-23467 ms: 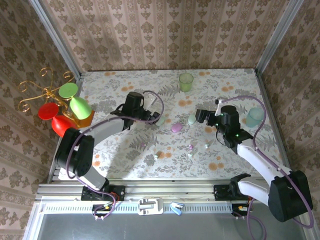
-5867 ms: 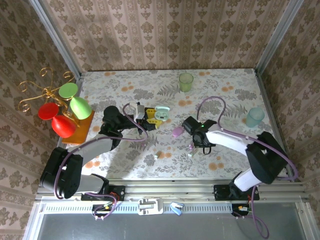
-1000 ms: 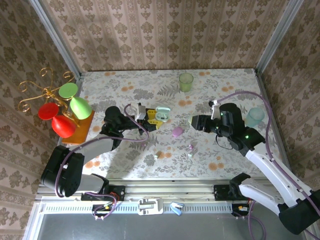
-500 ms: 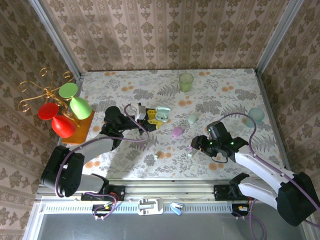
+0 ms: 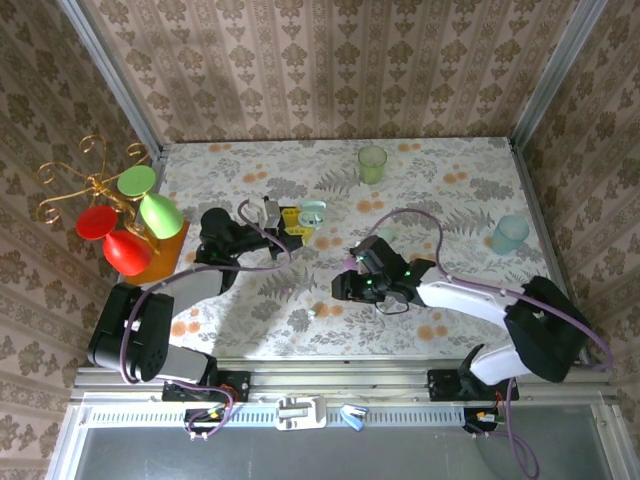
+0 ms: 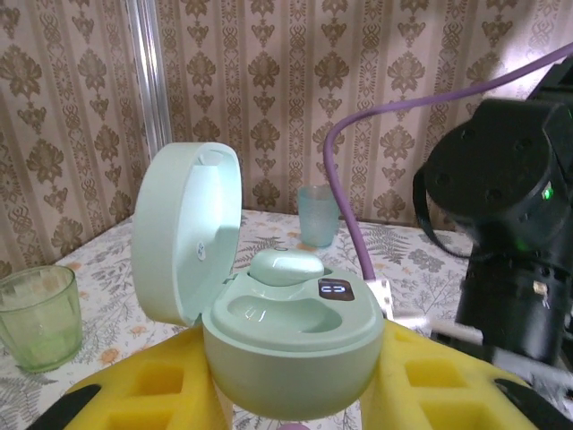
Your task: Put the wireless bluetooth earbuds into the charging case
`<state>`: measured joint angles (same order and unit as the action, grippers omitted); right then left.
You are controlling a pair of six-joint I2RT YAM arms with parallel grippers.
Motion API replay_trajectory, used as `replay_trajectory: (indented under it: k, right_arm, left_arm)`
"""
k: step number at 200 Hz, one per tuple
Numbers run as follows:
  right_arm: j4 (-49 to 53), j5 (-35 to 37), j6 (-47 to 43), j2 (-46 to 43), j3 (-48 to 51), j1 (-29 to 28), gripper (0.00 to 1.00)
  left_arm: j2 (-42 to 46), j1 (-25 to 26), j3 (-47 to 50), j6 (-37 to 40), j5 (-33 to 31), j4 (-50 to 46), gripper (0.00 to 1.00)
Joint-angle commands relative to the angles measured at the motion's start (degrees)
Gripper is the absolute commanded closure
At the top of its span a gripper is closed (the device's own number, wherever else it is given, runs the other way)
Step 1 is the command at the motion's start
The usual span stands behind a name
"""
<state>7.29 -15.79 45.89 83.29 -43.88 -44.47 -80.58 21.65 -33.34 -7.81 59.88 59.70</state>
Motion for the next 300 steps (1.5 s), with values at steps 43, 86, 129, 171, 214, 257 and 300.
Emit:
replay_trajectory:
  k: [43, 86, 129, 171, 214, 257, 300]
  right_arm:
    - [-8.2, -10.9, -8.6, 14.4, -7.1, -2.7, 0.58]
    - [-8.1, -13.8, -11.4, 18.6, -9.9, -3.0, 0.60]
    - [-8.0, -14.9, -12.3, 21.4, -10.4, -3.1, 0.61]
    - [-8.0, -14.6, -12.4, 21.3, -9.2, -3.1, 0.61]
    - [-8.4, -14.9, -12.4, 21.3, -7.8, -3.4, 0.62]
    - [-8.1, -15.1, -12.6, 21.5, -7.6, -4.0, 0.63]
    - [-8.6, -15.3, -12.6, 21.3, -7.4, -4.1, 0.65]
  left_arm:
    - [3.2, -0.5, -2.6, 0.1, -0.3, 0.6, 0.70]
    - [5.0, -0.4, -2.3, 1.2, -0.6, -1.7, 0.70]
    - [4.9, -0.1, -2.7, 1.2, -0.5, -2.0, 0.70]
    - [4.8, 0.1, -3.0, 1.3, -0.3, -2.0, 0.70]
    - [4.5, 0.2, -2.9, 1.3, -0.3, -1.7, 0.70]
    - [4.7, 0.3, -2.9, 1.3, -0.3, -1.8, 0.70]
    - [4.6, 0.3, -2.9, 1.5, -0.4, -2.0, 0.70]
